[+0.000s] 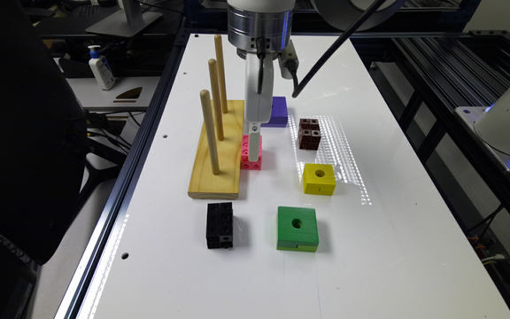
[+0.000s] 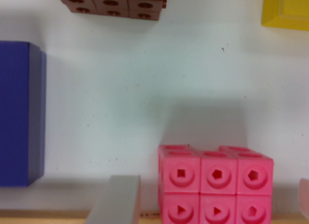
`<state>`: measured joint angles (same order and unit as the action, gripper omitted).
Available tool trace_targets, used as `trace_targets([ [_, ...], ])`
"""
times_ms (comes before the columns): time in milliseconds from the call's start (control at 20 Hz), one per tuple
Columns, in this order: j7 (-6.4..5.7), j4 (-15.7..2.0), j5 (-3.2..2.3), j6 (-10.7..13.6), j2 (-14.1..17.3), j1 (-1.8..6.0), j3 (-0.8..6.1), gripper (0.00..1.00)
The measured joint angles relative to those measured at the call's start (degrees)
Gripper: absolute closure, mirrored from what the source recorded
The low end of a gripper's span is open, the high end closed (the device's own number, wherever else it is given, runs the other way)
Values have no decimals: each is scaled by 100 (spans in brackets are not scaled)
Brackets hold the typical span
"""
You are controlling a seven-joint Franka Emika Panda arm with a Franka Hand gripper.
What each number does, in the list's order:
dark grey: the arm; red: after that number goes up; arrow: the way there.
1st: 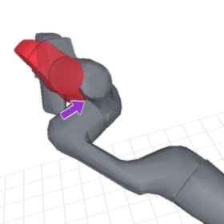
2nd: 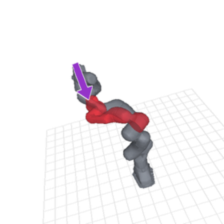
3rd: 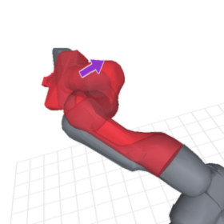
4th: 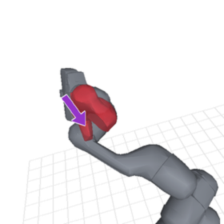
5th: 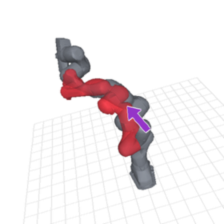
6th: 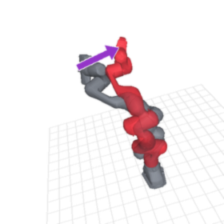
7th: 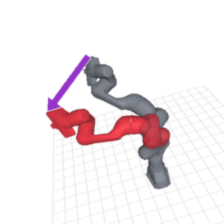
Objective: Pick up pink block.
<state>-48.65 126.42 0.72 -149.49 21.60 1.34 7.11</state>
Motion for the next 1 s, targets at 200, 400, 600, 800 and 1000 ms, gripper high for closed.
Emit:
trace_targets([
  [200, 0, -10, -2, -73, 106, 0, -1, 0],
  [400, 0, -25, -2, -75, 126, 0, -1, 0],
  [600, -1, -127, -2, -75, 175, -23, 0, 0],
  [800, -18, -277, -2, -75, 293, -68, 0, 0],
  [1000, -22, -336, -2, -75, 382, -77, -1, 0],
])
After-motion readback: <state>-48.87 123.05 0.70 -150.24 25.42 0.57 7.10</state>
